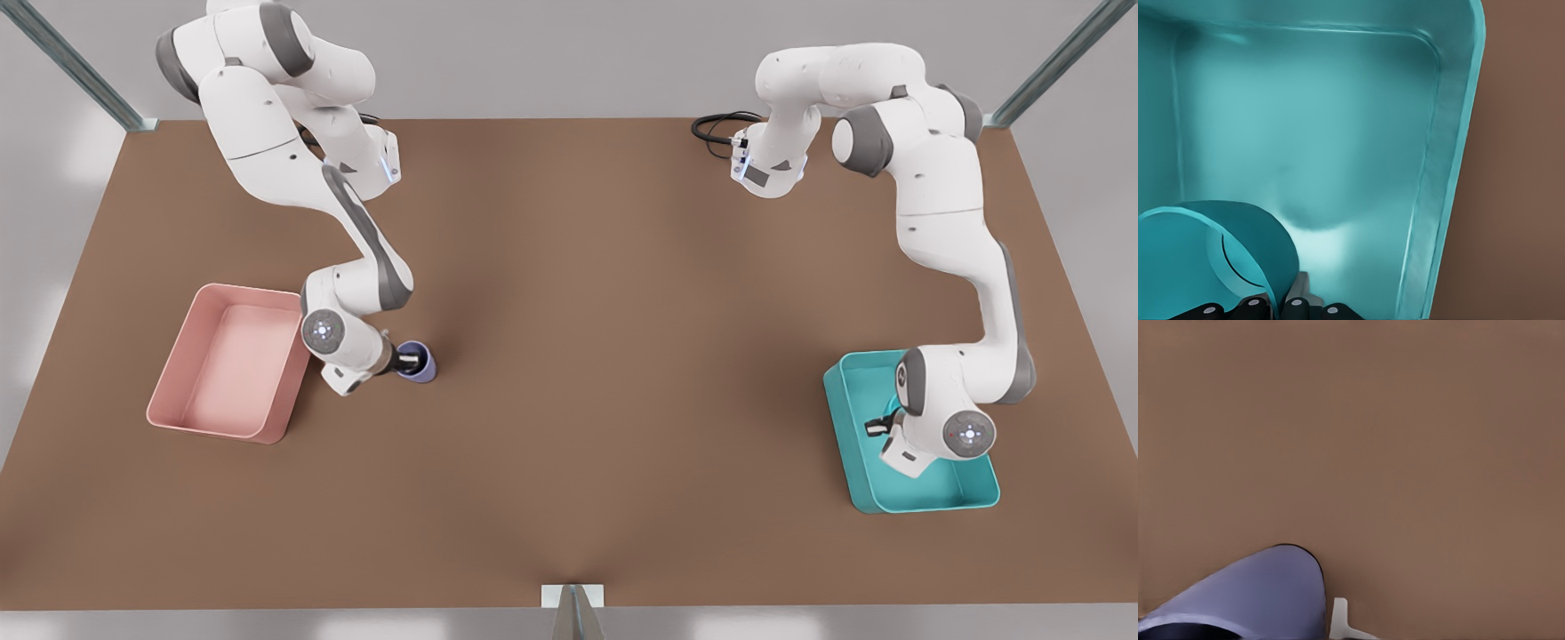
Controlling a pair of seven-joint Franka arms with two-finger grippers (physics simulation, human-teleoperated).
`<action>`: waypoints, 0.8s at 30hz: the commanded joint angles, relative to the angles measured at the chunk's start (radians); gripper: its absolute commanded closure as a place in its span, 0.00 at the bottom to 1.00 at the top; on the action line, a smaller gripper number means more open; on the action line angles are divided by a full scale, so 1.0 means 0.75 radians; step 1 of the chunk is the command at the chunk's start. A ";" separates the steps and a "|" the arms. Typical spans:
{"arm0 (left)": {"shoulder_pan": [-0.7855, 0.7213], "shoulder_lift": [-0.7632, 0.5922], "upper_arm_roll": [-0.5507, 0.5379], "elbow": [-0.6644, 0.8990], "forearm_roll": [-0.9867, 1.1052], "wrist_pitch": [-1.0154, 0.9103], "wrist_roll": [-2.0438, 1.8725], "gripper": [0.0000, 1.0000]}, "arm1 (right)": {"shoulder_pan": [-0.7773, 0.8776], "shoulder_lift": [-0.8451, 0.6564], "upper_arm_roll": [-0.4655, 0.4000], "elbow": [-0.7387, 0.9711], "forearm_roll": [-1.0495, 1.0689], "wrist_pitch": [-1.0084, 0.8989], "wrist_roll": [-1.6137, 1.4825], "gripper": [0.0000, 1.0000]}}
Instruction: Put the bowls and cups in different boxes
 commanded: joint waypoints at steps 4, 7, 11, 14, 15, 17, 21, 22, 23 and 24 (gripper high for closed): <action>0.012 0.022 0.002 -0.001 -0.026 0.147 0.113 0.05 | -0.012 -0.050 0.000 0.038 -0.035 -0.101 0.059 0.79; -0.015 -0.152 -0.009 0.001 -0.032 -0.056 0.105 0.00 | -0.044 -0.133 -0.004 0.210 -0.037 -0.299 -0.023 0.79; -0.105 -0.604 -0.100 0.007 -0.186 -0.606 0.087 0.00 | -0.269 -0.166 -0.019 0.404 -0.057 -0.422 -0.576 0.79; -0.164 -0.752 -0.139 0.029 -0.257 -0.798 0.007 0.00 | -0.386 -0.172 -0.049 0.484 -0.104 -0.561 -0.824 0.79; -0.164 -0.768 -0.158 0.048 -0.259 -0.860 0.007 0.00 | -0.443 -0.166 -0.062 0.484 -0.104 -0.604 -0.878 0.79; -0.162 -0.739 -0.166 0.078 -0.257 -0.866 0.015 0.00 | -0.552 -0.115 -0.068 0.486 -0.116 -0.594 -0.992 0.79; -0.168 -0.735 -0.166 0.074 -0.259 -0.825 0.060 0.00 | -0.652 -0.025 -0.068 0.482 -0.116 -0.523 -1.009 0.79; -0.174 -0.733 -0.168 0.070 -0.257 -0.809 0.060 0.00 | -0.658 0.004 -0.068 0.472 -0.116 -0.463 -1.011 0.79; -0.170 -0.727 -0.172 0.070 -0.259 -0.798 0.060 0.00 | -0.660 0.014 -0.068 0.458 -0.114 -0.422 -1.009 0.79; -0.170 -0.727 -0.172 0.068 -0.259 -0.798 0.060 0.00 | -0.662 0.020 -0.068 0.425 -0.114 -0.357 -1.009 0.79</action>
